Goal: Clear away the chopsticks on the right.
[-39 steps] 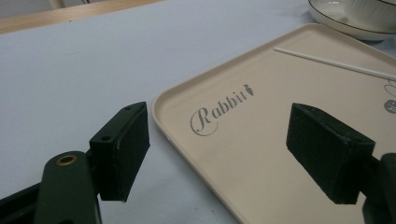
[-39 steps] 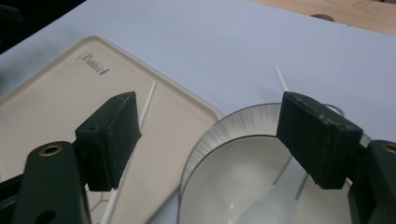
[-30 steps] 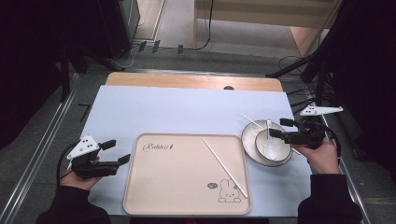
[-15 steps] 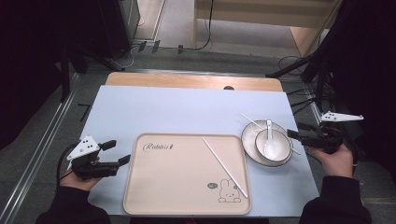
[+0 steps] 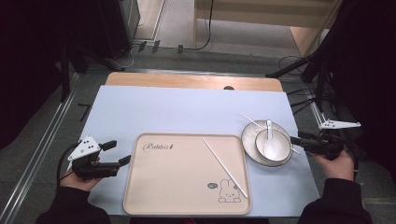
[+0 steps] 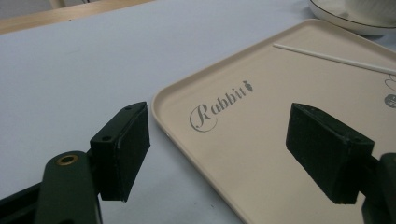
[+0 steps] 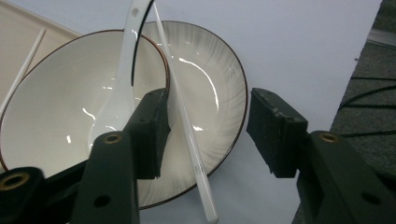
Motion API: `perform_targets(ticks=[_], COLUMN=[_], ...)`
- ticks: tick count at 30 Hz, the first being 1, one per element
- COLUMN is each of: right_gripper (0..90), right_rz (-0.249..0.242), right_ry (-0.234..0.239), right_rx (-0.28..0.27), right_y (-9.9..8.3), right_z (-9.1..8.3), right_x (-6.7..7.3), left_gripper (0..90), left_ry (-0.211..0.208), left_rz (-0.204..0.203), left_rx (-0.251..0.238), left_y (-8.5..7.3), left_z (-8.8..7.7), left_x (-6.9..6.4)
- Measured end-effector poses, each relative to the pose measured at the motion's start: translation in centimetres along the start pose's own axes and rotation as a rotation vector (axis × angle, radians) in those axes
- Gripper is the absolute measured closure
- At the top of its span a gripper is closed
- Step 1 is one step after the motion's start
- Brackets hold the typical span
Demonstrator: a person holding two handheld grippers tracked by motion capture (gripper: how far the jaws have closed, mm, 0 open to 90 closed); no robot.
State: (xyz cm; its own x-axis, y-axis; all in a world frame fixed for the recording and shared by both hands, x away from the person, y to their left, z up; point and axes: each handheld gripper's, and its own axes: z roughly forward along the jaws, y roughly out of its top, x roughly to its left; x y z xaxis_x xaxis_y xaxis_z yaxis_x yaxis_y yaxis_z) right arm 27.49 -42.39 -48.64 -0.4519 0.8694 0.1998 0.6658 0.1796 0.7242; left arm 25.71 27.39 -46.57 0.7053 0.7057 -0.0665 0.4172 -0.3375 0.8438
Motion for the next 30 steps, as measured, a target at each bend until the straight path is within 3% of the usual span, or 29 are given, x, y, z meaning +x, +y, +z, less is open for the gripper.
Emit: perform_targets(ticks=[5,8,18,30], right_gripper=[59.3,66.3,74.5,83.4], right_rz=[0.035,0.029,0.010,0.039], right_ry=[0.022,0.036,0.074,0.108], right_rx=[0.031,0.066,0.143,0.185], right_y=[-0.6,-0.8,-0.8,-0.8], right_z=[0.6,1.2,2.9,3.9], right_x=[-0.6,-0.6,-0.5,-0.9], left_gripper=[21.9,21.9,22.0,22.2], left_ry=[0.002,0.001,0.001,0.005], left_rz=[-0.001,0.001,-0.001,0.003], left_rx=[0.001,-0.001,-0.001,-0.013], left_y=[0.0,0.0,0.0,0.0], left_z=[0.0,0.0,0.0,-0.1], left_x=[0.0,0.0,0.0,0.1])
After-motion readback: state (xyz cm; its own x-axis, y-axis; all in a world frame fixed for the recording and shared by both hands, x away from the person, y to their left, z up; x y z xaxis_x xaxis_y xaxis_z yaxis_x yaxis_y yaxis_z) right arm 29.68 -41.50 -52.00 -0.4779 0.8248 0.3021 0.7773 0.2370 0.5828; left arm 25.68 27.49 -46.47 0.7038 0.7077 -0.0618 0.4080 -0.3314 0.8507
